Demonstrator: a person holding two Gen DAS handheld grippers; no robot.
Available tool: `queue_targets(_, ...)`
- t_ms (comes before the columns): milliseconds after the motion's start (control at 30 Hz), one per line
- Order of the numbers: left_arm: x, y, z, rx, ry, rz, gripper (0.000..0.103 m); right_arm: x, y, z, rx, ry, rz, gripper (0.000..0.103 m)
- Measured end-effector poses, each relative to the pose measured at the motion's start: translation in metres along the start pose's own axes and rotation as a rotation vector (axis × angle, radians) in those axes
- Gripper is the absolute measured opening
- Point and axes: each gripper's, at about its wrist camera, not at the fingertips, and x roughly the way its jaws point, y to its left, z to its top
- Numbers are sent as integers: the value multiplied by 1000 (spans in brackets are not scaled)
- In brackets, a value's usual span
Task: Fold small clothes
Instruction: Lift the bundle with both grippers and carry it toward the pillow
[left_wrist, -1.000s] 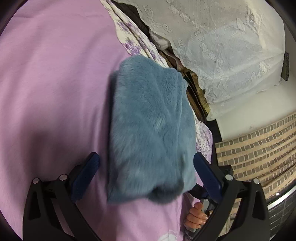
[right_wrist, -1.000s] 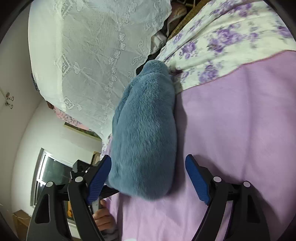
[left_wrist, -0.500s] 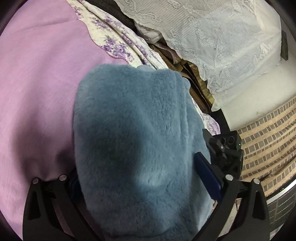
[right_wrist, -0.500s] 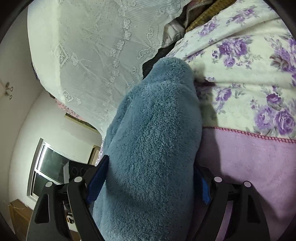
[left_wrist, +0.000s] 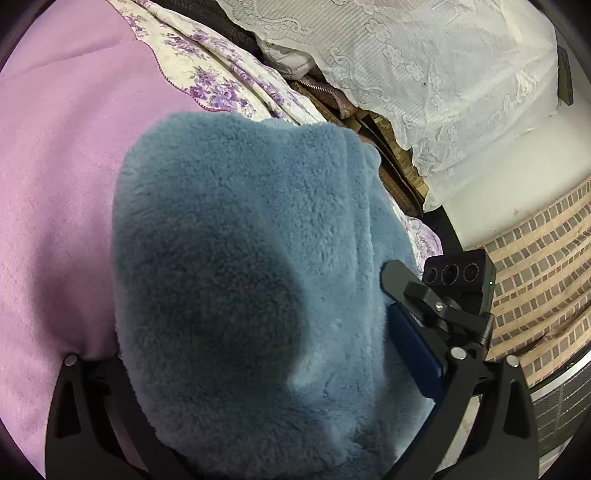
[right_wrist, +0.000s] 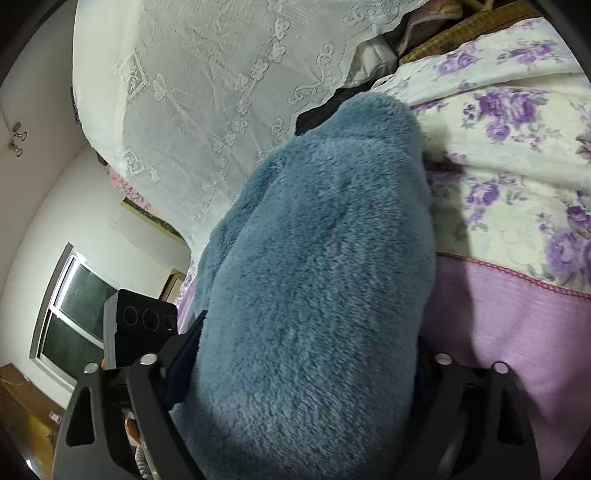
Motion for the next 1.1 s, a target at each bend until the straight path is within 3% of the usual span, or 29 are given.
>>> queue_targets(133, -3, 0, -2, 9, -9, 7, 96, -8, 2, -5, -14, -32, -10, 75)
queue_targets(433, -14, -5, -8, 32, -39, -42, 93, -21, 27, -18, -176, -90, -54, 75)
queue_targets(933, -15, -22, -18, 104, -45, -33, 91, -38, 25, -31, -150, -147, -59, 75)
queue_targets(1100, -22, -26, -26, 110, -35, -74, 90, -50, 38, -46, -175, -197, -98, 75)
